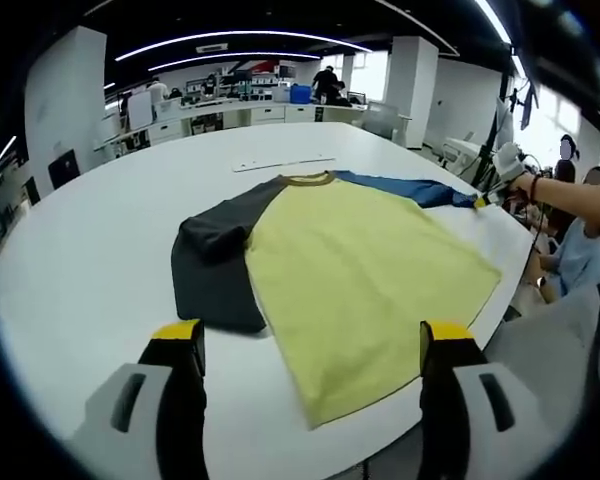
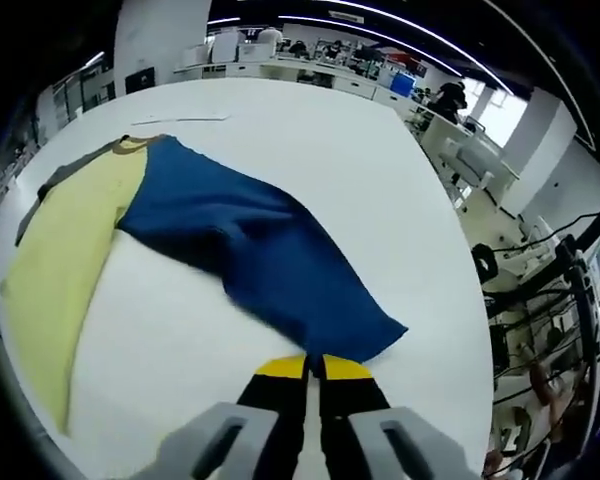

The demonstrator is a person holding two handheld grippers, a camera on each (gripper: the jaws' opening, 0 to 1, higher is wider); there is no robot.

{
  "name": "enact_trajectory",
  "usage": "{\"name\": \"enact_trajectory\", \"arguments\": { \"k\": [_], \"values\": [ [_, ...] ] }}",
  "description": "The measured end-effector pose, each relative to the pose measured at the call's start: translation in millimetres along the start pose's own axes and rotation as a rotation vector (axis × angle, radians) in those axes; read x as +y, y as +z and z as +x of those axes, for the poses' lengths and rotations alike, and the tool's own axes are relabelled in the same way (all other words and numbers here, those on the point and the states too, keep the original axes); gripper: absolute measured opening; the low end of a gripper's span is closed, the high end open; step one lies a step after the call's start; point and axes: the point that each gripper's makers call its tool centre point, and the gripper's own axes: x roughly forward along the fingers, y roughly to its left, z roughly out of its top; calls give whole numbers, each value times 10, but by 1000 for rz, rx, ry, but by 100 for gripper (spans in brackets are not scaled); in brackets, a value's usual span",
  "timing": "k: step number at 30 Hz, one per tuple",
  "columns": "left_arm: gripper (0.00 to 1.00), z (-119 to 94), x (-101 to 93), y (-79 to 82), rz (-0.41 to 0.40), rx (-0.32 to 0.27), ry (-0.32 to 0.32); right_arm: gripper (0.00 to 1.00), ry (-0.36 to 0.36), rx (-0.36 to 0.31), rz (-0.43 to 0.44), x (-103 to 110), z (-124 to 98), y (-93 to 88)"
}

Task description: Fold the garment on the visible template until the final outline fits inside the template.

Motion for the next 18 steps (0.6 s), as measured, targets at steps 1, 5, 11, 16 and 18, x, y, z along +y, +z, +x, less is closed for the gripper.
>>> {"name": "enact_trajectory", "arguments": {
  "k": [1,5,11,16,18],
  "values": [
    [85,1,-2,2,3,0,-1,0,-1,-5,-1,-30,1,11],
    [86,7,-20,15,10,-1,-6,0,-8,-12,-15,-119,26,37],
    [86,2,-26,31,21,-4,-7,0,-1,0,-21,-197,52,64],
    [86,-5,-21,32,22,-3,-4,2,3,11,51,-230,40,43],
    [86,-10,-17,29,20,-3,-2,7,13,10,78,-214,-2,50]
  ]
}}
